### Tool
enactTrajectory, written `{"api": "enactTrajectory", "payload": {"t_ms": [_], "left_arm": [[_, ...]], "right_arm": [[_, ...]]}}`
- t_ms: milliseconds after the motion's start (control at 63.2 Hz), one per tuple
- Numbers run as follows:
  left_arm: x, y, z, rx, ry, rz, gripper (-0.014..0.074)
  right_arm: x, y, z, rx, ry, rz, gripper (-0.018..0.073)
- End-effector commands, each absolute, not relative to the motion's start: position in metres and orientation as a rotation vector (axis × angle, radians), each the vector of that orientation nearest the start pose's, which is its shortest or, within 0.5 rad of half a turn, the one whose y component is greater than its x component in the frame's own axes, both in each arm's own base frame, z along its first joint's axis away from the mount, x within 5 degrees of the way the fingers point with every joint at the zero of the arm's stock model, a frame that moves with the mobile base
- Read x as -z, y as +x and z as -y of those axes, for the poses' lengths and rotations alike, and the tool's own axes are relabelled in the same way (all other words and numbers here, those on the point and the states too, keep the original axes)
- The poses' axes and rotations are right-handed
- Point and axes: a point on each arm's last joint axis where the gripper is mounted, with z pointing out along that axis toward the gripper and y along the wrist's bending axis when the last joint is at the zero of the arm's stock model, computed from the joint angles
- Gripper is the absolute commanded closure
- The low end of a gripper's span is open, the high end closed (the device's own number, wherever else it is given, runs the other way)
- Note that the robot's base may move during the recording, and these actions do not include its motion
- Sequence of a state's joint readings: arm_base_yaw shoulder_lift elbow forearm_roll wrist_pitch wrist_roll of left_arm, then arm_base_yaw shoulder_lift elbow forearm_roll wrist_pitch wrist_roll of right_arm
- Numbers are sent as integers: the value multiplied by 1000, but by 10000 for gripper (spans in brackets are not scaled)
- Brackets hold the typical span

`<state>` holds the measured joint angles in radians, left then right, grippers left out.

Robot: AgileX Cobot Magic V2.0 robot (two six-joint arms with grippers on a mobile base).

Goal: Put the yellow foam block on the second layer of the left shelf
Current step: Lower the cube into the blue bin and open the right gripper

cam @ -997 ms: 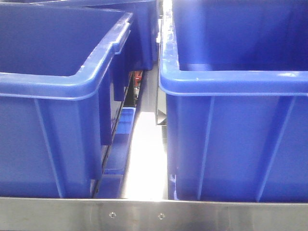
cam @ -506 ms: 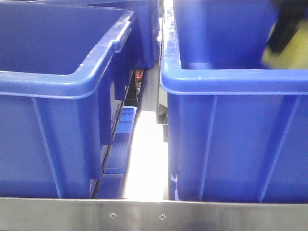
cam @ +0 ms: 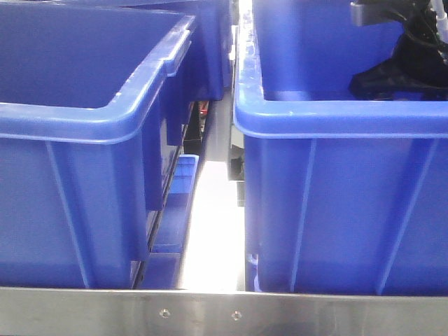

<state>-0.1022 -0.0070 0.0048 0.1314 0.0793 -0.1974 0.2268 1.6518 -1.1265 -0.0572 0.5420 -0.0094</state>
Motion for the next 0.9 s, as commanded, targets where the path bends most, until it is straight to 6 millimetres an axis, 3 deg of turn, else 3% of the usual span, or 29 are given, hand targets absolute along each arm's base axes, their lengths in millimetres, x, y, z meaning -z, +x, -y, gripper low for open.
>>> {"api": "enactTrajectory", "payload": {"t_ms": [0,95,427,570,665,760,886], "left_arm": [[-203,57,6,149,24,-1510,460],[-203,57,6,149,24,-1510,460],[-203,57,6,149,24,-1510,460],[-203,57,6,149,24,-1510,460],[-203,57,6,149,24,-1510,460],[-203,57,6,149,24,-1510,460],[-203,57,6,149,24,-1510,460]], "right_arm": [[-268,345,-77,-35,-346,-2379,105],[-269,345,-77,-35,-346,-2380,-64],[-291,343,-76,-36,-337,-2350,-16],[-313,330,-73,-41,-327,-2293,132],[-335,315,-69,-44,-317,-2243,371],[-352,301,-66,-54,-305,-2193,510],[-363,279,-62,-63,-295,-2118,526]]}}
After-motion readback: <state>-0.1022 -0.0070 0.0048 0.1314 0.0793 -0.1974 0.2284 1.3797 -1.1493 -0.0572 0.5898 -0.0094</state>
